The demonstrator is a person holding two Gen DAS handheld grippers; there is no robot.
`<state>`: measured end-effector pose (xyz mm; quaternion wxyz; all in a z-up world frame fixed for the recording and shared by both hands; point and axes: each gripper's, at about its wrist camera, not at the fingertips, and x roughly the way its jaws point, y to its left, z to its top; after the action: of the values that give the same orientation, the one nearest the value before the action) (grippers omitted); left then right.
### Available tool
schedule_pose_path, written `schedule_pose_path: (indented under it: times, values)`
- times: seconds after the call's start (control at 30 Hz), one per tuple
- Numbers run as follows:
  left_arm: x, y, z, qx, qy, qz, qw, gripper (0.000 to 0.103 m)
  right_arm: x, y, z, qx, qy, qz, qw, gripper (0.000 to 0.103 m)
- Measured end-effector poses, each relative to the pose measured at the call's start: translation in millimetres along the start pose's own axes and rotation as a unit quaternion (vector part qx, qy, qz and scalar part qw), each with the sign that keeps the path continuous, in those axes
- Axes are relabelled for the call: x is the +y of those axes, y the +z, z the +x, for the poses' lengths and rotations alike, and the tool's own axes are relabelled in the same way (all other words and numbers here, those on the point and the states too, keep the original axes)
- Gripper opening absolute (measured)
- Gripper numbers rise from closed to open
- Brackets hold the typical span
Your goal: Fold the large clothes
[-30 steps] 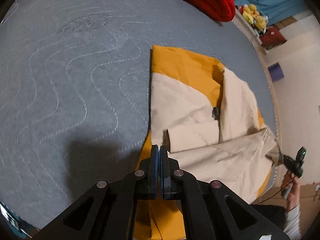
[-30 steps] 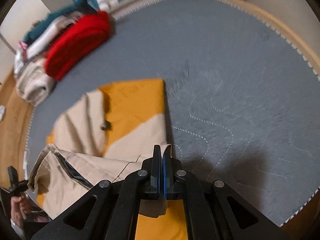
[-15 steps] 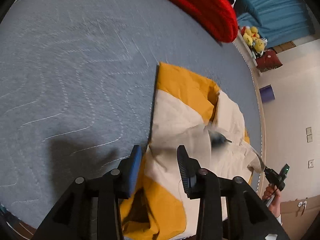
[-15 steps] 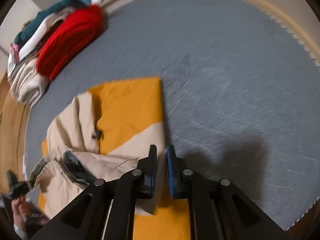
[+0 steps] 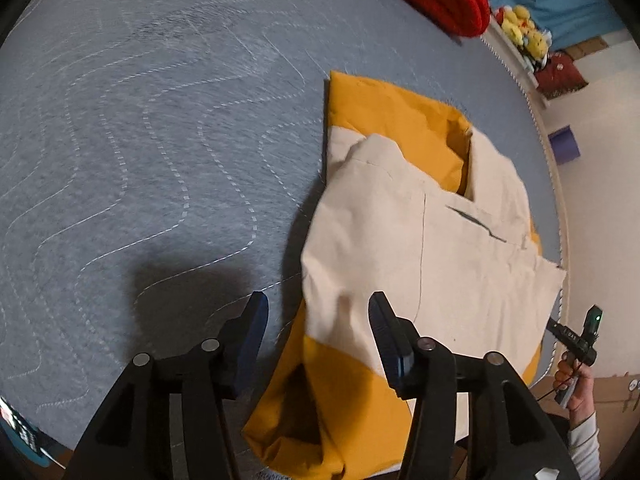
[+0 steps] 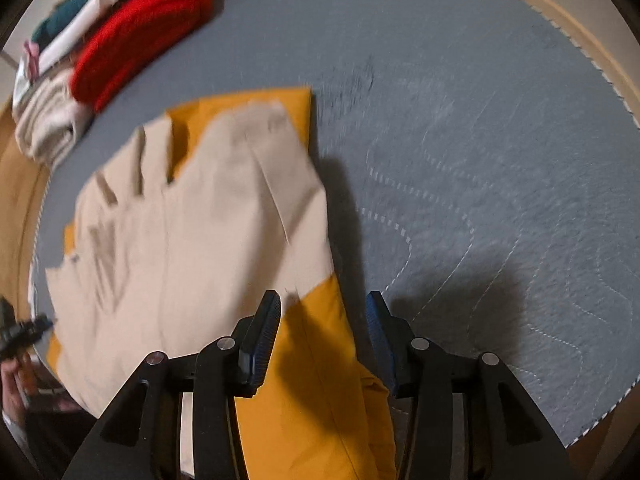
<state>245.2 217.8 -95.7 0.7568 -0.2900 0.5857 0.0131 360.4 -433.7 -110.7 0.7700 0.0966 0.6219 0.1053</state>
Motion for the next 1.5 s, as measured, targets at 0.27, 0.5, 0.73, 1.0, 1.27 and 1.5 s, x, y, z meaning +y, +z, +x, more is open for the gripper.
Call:
schedule_pose_path:
  times: [0.27, 0.5, 0.73, 1.0, 1.27, 1.5]
  values:
    - [-8.9, 4.8, 17.2, 0.022, 0.020, 0.020, 0.9993, 0.047, 12.4, -3.1, 10.6, 0.020, -0.004, -0.049, 0.999, 0.035]
    - [-19.4, -1.5, 14.7, 0.025, 0.025, 0.055, 0.9978, 0.005, 19.9, -7.6, -4.2, -0.009, 0.000, -0.067, 0.998, 0.004]
    - [-22.9, 7.4, -44.4, -0.099, -0.044, 0.050, 0.9928, 0.003, 21.6, -0.4, -69.1, -0.145, 0.058, -0.039, 0.987, 0.003]
    - [-46.1, 20.6, -59.1, -0.190, -0.009, 0.071, 0.9792, 0.003, 34.5, 24.5, -89.4, -0.236, 0.040, -0.014, 0.971, 0.002]
    - [-46.2, 56.2, -18.8, -0.188, 0.047, 0.045, 0.9801, 0.003, 45.7, 67.1, -52.4, -0.230, -0.009, 0.009, 0.973, 0.002]
    - [-36.2, 72.4, 54.2, -0.085, 0.101, 0.045, 0.9902, 0.003, 32.2, 92.8, 43.3, -0.076, -0.071, 0.019, 0.994, 0.002]
